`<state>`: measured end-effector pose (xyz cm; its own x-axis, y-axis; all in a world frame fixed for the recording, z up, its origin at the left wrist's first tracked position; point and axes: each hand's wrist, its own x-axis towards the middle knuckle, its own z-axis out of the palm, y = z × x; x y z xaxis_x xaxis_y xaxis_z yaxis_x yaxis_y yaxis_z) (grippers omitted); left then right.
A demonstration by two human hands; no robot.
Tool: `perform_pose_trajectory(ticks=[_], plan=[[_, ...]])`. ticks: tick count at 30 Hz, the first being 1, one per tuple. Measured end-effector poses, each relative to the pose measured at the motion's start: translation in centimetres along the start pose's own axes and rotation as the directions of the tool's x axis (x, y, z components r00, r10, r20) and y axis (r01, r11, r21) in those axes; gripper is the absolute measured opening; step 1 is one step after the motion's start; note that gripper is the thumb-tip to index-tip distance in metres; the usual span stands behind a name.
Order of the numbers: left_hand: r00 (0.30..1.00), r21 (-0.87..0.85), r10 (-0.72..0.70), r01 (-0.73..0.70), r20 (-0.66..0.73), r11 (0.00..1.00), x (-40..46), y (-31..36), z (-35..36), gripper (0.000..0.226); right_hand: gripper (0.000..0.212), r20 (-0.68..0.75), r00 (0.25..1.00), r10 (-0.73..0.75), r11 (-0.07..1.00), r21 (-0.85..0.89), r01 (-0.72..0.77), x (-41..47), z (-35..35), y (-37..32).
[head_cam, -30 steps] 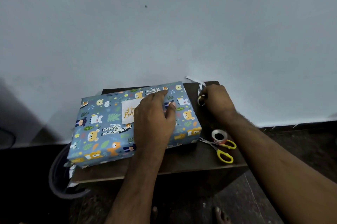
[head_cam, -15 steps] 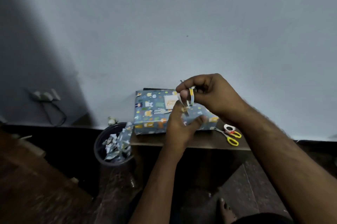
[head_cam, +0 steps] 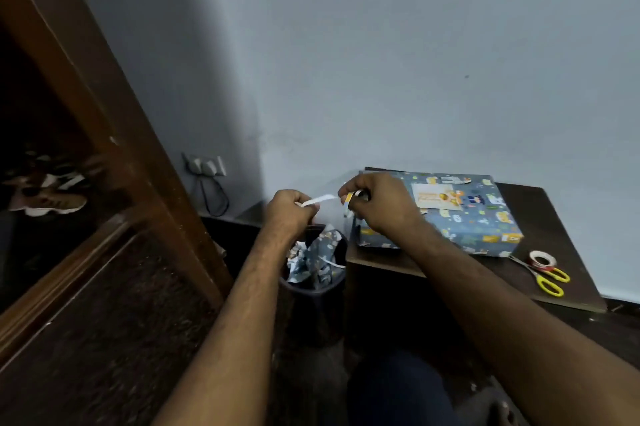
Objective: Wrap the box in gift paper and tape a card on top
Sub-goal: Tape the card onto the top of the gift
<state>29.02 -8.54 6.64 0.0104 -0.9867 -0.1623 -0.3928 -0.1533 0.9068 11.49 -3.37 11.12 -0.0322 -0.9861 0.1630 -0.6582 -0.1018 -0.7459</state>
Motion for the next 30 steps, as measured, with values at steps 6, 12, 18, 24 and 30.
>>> perform_pose_trajectory(ticks=[6, 12, 18, 24, 30], plan=[[0.988, -0.262, -0.097, 0.126, 0.119, 0.957, 1.6, -5.8, -0.9, 0.033, 0.018, 0.128, 0.992, 0.017, 0.997, -0.077, -0.007, 4.2, 7.1, 1.2], [0.988, -0.384, -0.155, 0.138, -0.015, 0.913, 5.6, -8.4, -0.4, 0.034, 0.021, 0.167, 0.983, 0.073, 0.988, -0.149, -0.048, 8.6, 10.8, 3.2], [0.974, -0.268, -0.188, 0.149, -0.125, 0.952, 9.9, -11.3, 0.6, 0.046, 0.029, 0.283, 0.949, 0.141, 0.954, -0.294, -0.054, 12.7, 13.9, 5.1], [0.939, -0.211, -0.305, 0.27, -0.158, 0.94, 13.1, -15.1, 2.9, 0.027, 0.052, 0.486, 0.845, 0.224, 0.877, -0.478, 0.043, 14.9, 16.6, 7.1], [0.937, -0.151, -0.295, 0.269, -0.188, 0.951, 14.3, -17.1, 5.0, 0.027, 0.046, 0.464, 0.855, 0.231, 0.859, -0.51, 0.044, 15.3, 17.6, 8.0]])
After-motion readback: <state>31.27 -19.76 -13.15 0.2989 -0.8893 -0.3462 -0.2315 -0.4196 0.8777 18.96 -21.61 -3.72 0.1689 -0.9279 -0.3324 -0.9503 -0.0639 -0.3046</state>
